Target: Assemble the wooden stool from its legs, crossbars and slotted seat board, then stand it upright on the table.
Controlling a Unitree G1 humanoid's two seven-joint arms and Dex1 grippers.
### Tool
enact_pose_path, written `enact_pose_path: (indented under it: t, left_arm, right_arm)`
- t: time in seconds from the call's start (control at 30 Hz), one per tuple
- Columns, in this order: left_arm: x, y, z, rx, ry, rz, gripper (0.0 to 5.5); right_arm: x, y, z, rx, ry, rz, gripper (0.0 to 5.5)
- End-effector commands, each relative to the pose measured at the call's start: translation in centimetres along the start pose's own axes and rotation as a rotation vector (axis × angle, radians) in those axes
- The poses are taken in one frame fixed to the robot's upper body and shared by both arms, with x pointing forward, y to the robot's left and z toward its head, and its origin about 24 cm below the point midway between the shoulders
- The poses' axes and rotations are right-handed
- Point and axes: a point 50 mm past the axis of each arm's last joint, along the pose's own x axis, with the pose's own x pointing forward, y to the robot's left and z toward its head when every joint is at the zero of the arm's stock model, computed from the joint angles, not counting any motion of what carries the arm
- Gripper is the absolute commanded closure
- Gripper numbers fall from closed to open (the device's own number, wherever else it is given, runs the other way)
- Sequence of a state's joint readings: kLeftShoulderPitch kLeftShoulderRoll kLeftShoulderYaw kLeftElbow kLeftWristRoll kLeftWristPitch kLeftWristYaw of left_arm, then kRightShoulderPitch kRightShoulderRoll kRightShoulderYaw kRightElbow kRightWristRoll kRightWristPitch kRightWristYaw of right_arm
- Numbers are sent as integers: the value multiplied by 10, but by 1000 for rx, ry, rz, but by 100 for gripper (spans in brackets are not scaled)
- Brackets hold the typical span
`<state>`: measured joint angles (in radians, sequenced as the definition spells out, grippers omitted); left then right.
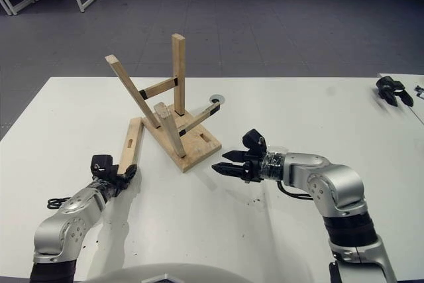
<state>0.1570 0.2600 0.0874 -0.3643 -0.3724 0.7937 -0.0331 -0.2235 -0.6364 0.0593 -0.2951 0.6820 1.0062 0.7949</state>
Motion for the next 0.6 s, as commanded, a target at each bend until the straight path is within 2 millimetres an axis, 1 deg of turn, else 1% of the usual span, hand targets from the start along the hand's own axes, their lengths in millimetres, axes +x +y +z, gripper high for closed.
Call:
enact_pose_path:
  t: [0.03, 0.1, 0.17, 0.2, 0.23, 0.3, 0.33, 0.4, 0.43, 0.47, 0.5, 0.53, 0.57, 0.6]
  left_arm:
    - [3, 4, -1, 84, 44, 19, 322]
    - [2, 5, 1, 116, 36, 33, 345]
    - [0, 12, 9, 135, -26, 76, 346]
    - [-2, 17, 20, 106, -105, 101, 346]
    - [-5, 23, 33, 62, -199, 125, 346]
    - [-15, 39, 62, -13, -407, 163, 346]
    - [-20, 46, 73, -39, -484, 173, 346]
    - [-35, 59, 101, -92, -659, 176, 346]
    - [-44, 61, 119, -105, -765, 143, 346]
    - [-53, 59, 137, -111, -863, 93, 346]
    - [-61, 46, 159, -99, -946, -39, 346]
    - [-68, 33, 175, -83, -992, -167, 346]
    - [-73, 19, 184, -71, -999, -289, 346]
    - [-75, 0, 190, -59, -966, -454, 346]
  right_arm:
    - [-1, 0, 3, -11, -1, -7, 229]
    - [-1, 1, 8, -4, -28, -7, 229]
    - [-2, 2, 18, 24, -86, 8, 229]
    - [-3, 4, 24, 38, -114, 23, 209]
    - [-4, 5, 30, 49, -138, 36, 202]
    - [-8, 9, 44, 57, -187, 68, 160]
    - [-11, 11, 50, 58, -209, 84, 146]
    - [-18, 15, 68, 47, -257, 124, 138]
    - [-22, 17, 78, 38, -287, 141, 138]
    - [-26, 20, 89, 34, -324, 165, 138]
    - [-27, 25, 103, 38, -385, 217, 138]
    - [-28, 29, 113, 47, -431, 266, 138]
    - [-28, 34, 119, 57, -460, 306, 138]
    - [-25, 39, 124, 68, -479, 348, 138]
